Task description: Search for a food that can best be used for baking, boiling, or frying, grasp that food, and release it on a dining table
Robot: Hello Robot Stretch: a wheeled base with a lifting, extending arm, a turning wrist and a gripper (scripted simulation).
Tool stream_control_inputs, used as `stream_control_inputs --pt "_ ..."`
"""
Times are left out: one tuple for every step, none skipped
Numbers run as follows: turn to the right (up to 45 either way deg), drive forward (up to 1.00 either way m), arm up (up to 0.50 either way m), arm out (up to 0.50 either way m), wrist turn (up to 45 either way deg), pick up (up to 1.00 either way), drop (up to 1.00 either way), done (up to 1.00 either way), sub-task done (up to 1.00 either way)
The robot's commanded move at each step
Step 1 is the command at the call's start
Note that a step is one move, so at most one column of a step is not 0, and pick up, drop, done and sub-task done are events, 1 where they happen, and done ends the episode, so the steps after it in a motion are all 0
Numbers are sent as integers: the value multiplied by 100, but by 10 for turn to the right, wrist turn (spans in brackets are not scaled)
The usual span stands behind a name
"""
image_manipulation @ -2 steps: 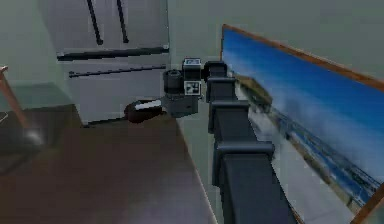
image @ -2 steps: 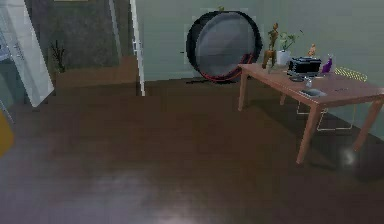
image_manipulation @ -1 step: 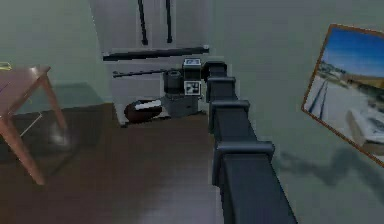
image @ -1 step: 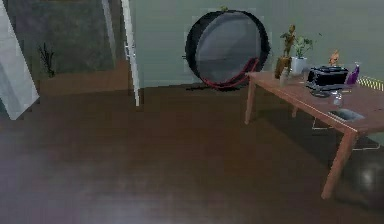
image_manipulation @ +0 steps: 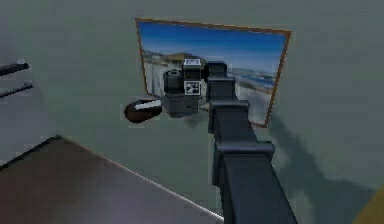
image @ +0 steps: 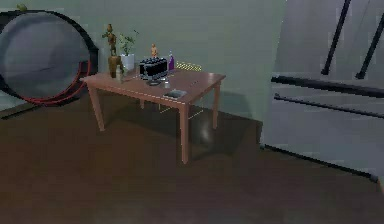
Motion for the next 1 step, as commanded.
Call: stream_control_inputs --pt "180 0 0 0 0 0 0 0 0"
